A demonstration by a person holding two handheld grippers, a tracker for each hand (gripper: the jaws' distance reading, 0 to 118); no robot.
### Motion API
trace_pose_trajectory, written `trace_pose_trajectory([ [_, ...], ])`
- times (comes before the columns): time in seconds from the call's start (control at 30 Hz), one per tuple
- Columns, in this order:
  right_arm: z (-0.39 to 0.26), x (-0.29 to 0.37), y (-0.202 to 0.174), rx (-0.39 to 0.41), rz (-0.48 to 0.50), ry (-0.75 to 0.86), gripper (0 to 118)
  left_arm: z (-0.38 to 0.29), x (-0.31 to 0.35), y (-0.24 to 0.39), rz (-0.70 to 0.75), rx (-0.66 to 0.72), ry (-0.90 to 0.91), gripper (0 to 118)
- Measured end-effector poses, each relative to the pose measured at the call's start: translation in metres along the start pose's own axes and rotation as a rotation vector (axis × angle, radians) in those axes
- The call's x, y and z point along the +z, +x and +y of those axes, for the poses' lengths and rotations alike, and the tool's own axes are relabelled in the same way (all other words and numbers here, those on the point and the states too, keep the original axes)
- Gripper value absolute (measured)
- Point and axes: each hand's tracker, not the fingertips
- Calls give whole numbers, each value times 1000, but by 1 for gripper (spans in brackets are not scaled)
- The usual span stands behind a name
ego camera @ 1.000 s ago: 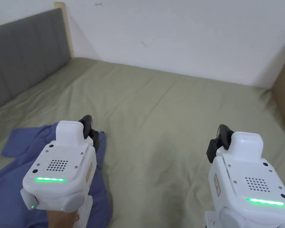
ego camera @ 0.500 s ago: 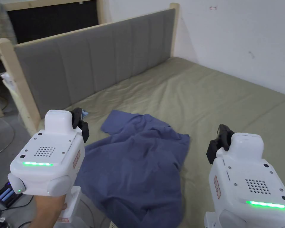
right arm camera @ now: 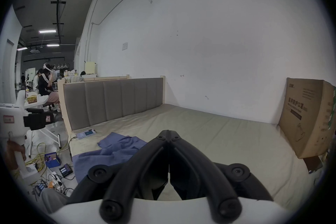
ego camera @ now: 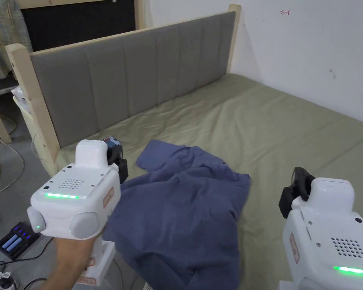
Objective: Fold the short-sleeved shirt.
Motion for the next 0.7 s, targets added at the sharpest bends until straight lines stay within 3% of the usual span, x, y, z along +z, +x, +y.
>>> trace_pose_trajectory([
  [0.1,-2,-1,14,6,-45,-10,0,-1,-32,18,-21,-26,-86,1],
  [0.13,-3,-1,18,3,-59,-12,0,-5,-47,25,-13,-43,-153,9],
  [0.17,-3,-3,23,1,-72,-15,0,-7,-61,31,-16,-48,-195,24],
  [0.2,-4,-4,27,1,-88,-23,0,-11,-77,36,-17,-39,-254,49],
  [0.23,-5,-6,31,3,-103,-35,0,-15,-92,41,-21,-34,-311,87],
  [0.27,-6,-8,36,6,-113,-45,0,-20,-108,47,-20,-18,-364,107],
  [0.3,-9,-10,41,7,-123,-54,0,-26,-122,51,-38,-1,-404,115],
  [0.53,-26,-23,76,6,-205,-130,0,-87,-221,83,-49,-11,-693,114],
  [0.6,-32,-25,86,5,-222,-150,0,-106,-239,91,-72,42,-766,111],
  [0.7,-43,-25,102,-4,-248,-181,0,-128,-257,102,-47,67,-834,84],
])
